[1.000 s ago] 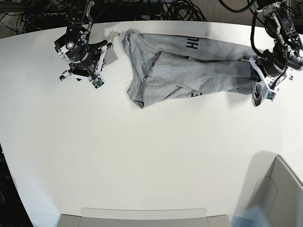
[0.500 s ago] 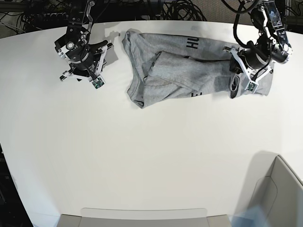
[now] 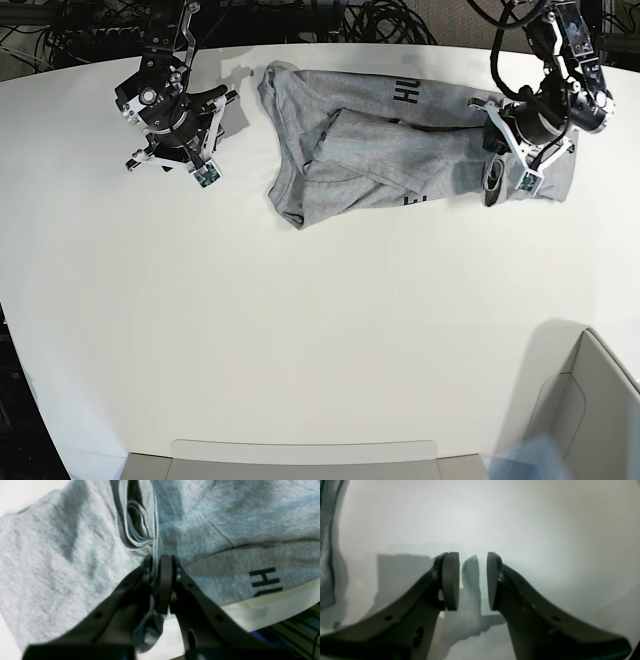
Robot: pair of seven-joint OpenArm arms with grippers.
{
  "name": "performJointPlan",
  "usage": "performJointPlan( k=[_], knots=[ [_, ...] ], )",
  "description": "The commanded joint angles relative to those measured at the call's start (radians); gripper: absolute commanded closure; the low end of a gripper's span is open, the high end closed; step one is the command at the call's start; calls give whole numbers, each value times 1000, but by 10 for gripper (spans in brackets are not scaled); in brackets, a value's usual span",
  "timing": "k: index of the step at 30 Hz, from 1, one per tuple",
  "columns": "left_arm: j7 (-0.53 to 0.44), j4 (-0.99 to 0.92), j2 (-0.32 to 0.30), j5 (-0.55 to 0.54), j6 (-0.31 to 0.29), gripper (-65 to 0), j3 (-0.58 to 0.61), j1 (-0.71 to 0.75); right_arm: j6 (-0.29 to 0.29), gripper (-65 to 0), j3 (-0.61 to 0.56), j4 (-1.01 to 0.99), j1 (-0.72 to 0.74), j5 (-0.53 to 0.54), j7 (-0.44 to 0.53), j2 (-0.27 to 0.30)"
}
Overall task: Fold the T-shirt properly
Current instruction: 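Open both grippers and lift them away from the shirt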
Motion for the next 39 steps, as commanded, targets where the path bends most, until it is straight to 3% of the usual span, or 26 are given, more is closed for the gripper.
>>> performJointPlan(
  k=[1,6,9,16,20,23,25,31,39],
  knots=[
    [-12,18,-9,-20,-2,-24,28,-6,12,-192,-1,20,10,7,16,0],
    [-6,20,-9,-21,-2,-186,101,-6,12,-192,-1,19,13,7,16,0],
    [49,41,-9,-21,-2,-222,140,-26,12,-192,0,17,13,7,16,-18],
    [62,44,9,-20,-2,-135,107,-100,12,-192,-1,17,13,7,16,-18],
    [62,46,6,-20,-2,-12,-55,-98,12,-192,-1,17,13,7,16,-18],
    [62,46,3,-15,-2,0,-215,-92,12,-192,4,17,13,7,16,-20],
    [62,44,-29,-14,-2,0,-256,-89,12,-192,5,17,13,7,16,-20],
    [47,32,-49,5,-2,0,-213,-66,12,-192,4,16,14,30,16,-20],
    [-77,-215,-47,203,-2,0,-49,-115,12,-192,23,19,5,261,16,-10]
  ],
)
